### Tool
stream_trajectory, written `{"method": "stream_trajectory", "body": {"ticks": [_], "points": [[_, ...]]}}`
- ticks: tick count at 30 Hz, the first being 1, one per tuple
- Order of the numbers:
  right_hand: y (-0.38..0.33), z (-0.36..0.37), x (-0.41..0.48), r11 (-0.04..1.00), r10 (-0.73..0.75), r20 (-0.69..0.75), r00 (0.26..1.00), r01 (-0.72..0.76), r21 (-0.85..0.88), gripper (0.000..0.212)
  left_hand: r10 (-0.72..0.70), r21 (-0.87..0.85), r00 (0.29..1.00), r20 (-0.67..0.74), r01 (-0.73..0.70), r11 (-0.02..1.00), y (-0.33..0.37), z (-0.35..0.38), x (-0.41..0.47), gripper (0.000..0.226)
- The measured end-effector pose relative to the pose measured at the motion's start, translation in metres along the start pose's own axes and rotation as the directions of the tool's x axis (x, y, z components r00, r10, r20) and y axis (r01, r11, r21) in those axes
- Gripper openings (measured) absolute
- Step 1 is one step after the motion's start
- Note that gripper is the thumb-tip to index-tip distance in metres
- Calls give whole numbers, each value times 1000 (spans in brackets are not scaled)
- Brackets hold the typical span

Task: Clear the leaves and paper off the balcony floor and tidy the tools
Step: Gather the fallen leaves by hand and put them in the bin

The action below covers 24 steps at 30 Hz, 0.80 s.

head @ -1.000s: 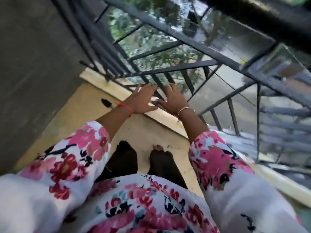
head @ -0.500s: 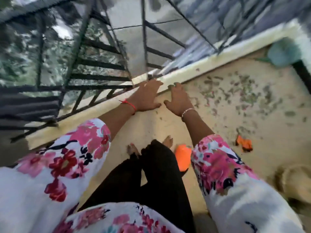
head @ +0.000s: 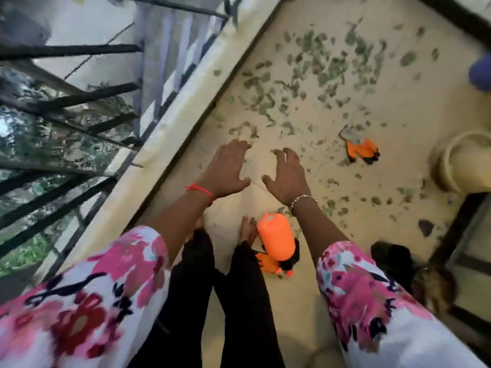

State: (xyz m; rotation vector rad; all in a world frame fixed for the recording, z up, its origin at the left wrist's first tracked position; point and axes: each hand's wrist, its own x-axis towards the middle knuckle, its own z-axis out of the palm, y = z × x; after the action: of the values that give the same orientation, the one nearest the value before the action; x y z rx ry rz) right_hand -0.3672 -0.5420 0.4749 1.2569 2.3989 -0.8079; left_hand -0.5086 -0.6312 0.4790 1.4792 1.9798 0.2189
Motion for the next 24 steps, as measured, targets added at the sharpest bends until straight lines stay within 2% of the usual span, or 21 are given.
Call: {"method": "stream_trajectory", "body": {"ticks": [4,8,13,17,21,24], "points": [[35,83,67,992,114,-63,991,-110,66,64,75,89,996,50,-80,993,-60,69,76,81],[68,184,155,972,220,-197,955,-197,131,60,147,185,981,123,-168,968,-135,155,165,86],[94,298,258,942,296,-324,899,-218,257,65,186,205,976,115,-207,957,-223,248,245,94],[103,364,326,881,398,-438,806,-201,429,68,174,159,985,-24,-168,973,-281,297,289,102],[116,395,382,908,377,-574,727,-169,383,71,129,126,976,-175,-108,986,-312,324,336,115],[121,404,412,937,346,-657,670,-211,278,68,170,167,952,-254,-130,977,-327,337,358,115]]}}
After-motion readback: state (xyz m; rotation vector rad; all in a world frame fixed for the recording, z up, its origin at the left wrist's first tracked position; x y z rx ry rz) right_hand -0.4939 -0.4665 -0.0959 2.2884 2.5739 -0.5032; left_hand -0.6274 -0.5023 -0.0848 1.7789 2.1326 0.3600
